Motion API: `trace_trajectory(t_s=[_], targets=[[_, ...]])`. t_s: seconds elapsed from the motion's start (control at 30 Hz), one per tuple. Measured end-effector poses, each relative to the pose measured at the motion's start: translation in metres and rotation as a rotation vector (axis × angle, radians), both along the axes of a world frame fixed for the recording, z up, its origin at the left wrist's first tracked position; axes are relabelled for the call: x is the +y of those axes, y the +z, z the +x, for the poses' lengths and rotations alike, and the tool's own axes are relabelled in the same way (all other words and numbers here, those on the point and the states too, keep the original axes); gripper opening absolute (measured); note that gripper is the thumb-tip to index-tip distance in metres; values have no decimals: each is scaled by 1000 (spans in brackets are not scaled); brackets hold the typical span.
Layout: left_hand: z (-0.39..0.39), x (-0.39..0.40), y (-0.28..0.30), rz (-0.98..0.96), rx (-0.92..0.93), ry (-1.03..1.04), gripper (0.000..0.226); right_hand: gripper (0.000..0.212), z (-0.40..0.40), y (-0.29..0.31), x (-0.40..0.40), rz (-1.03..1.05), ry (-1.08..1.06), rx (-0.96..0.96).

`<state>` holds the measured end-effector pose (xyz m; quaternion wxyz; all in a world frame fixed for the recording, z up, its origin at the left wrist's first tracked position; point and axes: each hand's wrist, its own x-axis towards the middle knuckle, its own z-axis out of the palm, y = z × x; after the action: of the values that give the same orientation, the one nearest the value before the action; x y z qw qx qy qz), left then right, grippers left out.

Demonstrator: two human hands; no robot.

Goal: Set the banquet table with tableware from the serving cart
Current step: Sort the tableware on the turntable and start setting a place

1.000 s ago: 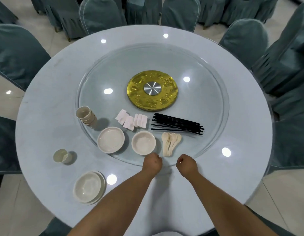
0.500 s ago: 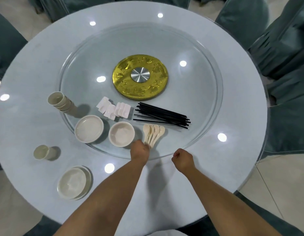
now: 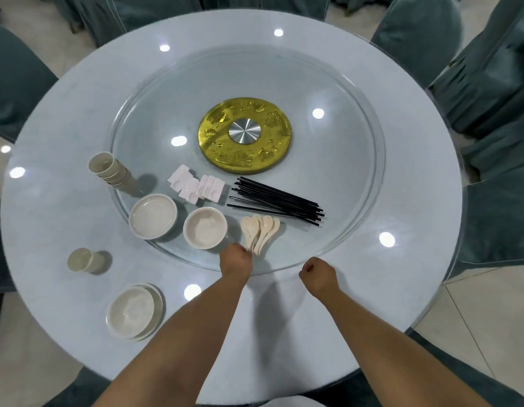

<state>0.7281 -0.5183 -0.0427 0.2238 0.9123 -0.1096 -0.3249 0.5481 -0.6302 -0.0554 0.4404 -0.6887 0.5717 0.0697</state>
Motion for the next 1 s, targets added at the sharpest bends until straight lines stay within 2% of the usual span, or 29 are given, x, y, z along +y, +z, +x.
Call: trace_trajectory(t_s=[0.27,0.57,1.0], targets=[[1,52,9,-72,-18,-16,17,9,27,3,37,-3,102,23],[5,160,1,-36,-13,-15,18,7,72,5,112,33,250,-27],[-22,225,-18,42,49,-126,17,14,75,1,156,-54,506,172]])
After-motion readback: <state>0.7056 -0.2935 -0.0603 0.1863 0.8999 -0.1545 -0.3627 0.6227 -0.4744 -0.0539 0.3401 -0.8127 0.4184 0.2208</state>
